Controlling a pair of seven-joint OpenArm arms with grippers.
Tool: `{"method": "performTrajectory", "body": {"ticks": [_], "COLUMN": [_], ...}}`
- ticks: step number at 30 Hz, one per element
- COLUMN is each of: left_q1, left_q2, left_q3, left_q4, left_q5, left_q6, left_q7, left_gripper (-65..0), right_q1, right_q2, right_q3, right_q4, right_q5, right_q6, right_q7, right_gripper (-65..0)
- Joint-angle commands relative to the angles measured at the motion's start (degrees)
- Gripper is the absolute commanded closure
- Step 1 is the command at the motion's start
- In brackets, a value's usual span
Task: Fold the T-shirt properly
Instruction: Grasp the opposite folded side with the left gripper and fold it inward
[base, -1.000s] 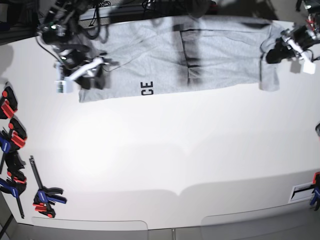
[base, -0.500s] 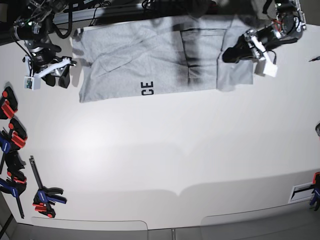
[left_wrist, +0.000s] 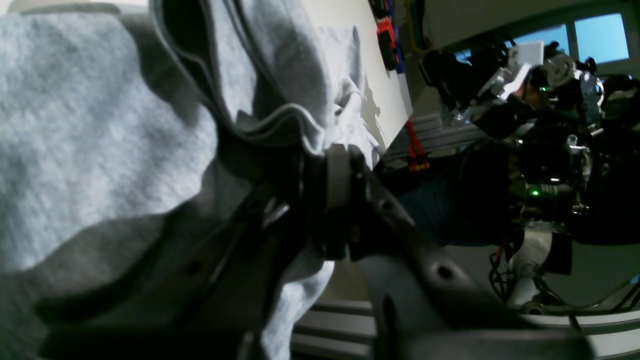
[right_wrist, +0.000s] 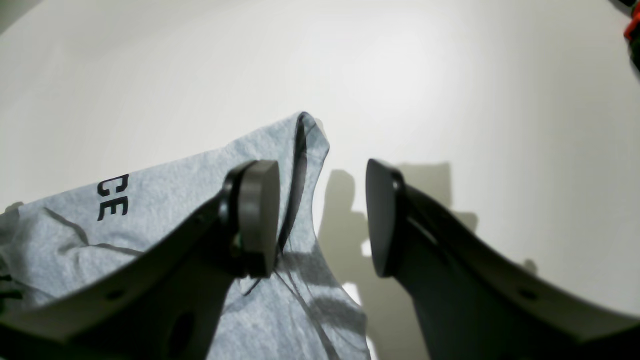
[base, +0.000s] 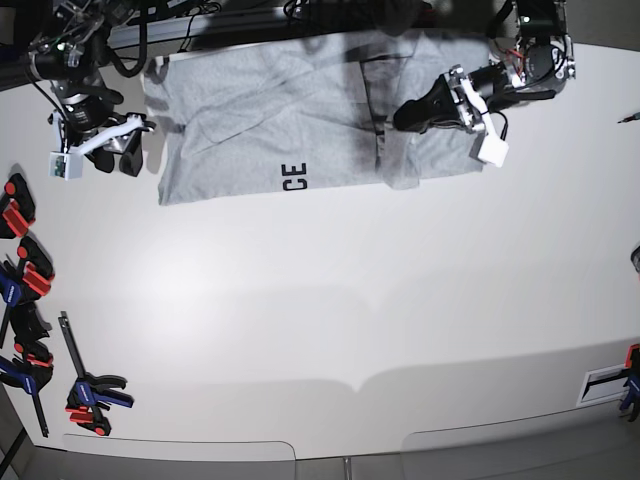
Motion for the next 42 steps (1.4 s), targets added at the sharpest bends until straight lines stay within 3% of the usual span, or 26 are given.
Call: {"method": "performTrajectory", "body": {"ticks": [1,20,23,25,33,35,38,42], "left_q1": [-0.48,-2.19,-2.19,-2.19,-2.34,-2.34,-1.99,0.72], "left_q2": [-0.57,1.9,1.9,1.9,1.84,1.49,-0.79,-5.16], "left_q3": [-0.17,0.83,3.08,4.92,4.33,1.51,-2.97,-7.58], "left_q4": [1.01,1.01,1.01,1.01,1.11,1.11,1.11,1.11], "left_q5": [-1.67,-0.96,-0.92,-0.9,-0.87,-0.46,2.05,2.95], "left_q6": [-0.49,-0.49,-0.49,-0.49,-0.49,-0.49,-0.49,-0.49], "left_q7": [-1.44,-3.28,-3.28,-3.23,-2.45,-0.55,3.08,3.87], "left_gripper": [0.0,0.0,-23.3,-29.1,-29.0,-24.8,-18.7,-18.6], "right_q1": [0.15,0.17,0.17,0.17,0.17,0.15,0.15,0.17], "right_q2": [0.61,0.33,0.33,0.33,0.33,0.33,0.33,0.33], "right_q3": [0.2,0.2,0.2,0.2,0.2,0.2,0.2,0.2], "right_q4": [0.94,0.9,0.9,0.9,0.9,0.9,0.9,0.9], "right_q5": [0.79,0.81,0.81,0.81,0.79,0.76,0.76,0.79], "right_q6": [-0.22,-0.22,-0.22,-0.22,-0.22,-0.22,-0.22,-0.22], "right_q7": [1.33,1.42,1.42,1.42,1.38,1.36,1.33,1.33], "right_gripper": [-26.6,-26.6,-26.6,-26.6,-26.6,-26.6,-26.6,-26.6]}}
